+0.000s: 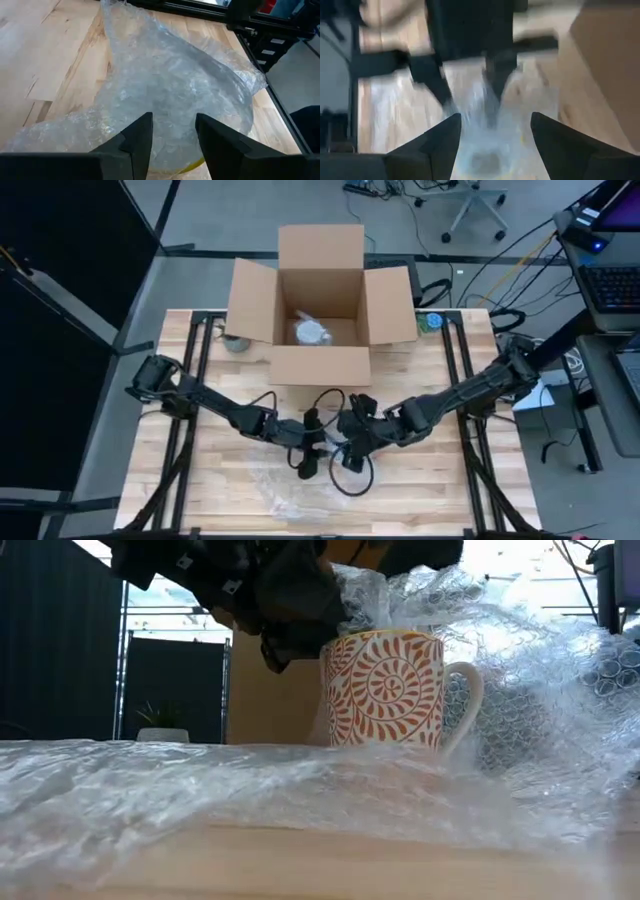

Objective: Wrap mug
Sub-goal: Wrap the orange mug with bubble wrap

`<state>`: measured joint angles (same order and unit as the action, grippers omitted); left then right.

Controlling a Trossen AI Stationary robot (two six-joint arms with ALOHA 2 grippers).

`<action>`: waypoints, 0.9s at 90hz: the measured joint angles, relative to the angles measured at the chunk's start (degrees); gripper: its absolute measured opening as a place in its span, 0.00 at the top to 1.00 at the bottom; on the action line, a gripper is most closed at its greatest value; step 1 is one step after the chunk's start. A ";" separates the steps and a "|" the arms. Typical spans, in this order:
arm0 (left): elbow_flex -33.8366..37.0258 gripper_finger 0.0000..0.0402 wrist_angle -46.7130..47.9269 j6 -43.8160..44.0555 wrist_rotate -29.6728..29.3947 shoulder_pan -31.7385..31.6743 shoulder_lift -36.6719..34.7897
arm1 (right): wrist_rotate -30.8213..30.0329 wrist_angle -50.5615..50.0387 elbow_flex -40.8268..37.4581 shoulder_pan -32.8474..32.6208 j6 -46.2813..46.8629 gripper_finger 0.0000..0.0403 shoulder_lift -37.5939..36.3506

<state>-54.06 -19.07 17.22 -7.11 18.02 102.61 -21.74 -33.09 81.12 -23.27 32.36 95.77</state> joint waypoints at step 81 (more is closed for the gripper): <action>0.00 0.64 -0.10 0.07 0.20 0.09 0.02 | 0.14 -4.64 -0.79 -1.16 4.59 0.44 12.39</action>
<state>-54.06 -19.16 17.28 -6.92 18.11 102.63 -21.61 -37.74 80.34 -24.43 36.95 108.16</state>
